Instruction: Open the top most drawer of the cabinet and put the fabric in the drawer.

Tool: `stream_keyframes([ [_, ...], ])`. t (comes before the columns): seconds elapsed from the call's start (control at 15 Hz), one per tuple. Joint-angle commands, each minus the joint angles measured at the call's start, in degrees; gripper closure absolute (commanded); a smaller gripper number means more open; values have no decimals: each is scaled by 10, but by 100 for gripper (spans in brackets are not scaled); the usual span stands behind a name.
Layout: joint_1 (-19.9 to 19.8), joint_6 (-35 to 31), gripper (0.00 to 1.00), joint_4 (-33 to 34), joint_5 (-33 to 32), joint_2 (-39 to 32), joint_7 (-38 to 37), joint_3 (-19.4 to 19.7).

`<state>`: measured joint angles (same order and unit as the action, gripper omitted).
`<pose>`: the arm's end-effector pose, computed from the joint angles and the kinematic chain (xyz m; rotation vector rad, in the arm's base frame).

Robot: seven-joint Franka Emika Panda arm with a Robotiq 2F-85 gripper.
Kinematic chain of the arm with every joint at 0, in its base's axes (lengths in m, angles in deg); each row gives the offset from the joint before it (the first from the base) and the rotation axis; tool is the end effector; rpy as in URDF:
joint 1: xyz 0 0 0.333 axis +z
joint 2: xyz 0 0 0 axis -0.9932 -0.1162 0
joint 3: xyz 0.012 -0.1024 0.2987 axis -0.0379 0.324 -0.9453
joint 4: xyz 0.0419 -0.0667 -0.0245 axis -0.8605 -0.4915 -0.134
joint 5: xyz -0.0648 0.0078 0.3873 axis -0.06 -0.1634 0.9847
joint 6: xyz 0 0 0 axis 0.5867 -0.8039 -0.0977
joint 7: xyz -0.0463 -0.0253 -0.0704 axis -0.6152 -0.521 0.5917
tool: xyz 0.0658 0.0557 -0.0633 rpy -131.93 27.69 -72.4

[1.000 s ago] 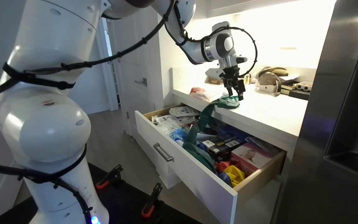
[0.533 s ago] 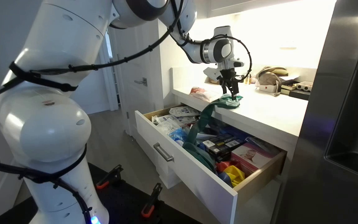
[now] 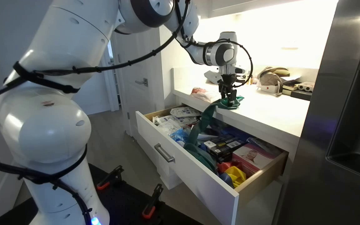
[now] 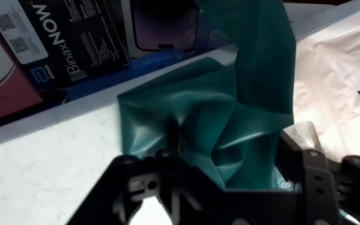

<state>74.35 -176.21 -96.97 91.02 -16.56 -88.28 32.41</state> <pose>0.6997 -0.1938 0.3238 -2.8610 1.2034 -0.2659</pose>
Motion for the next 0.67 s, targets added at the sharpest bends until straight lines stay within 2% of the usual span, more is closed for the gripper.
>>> stream_keyframes([
  [0.0,-5,38,58,34,13,-8,20,1],
  [0.33,-12,61,95,48,20,-1,41,-8],
  [0.4,-14,70,100,51,23,4,53,-11],
  [0.6,-21,109,100,64,40,25,117,-27],
])
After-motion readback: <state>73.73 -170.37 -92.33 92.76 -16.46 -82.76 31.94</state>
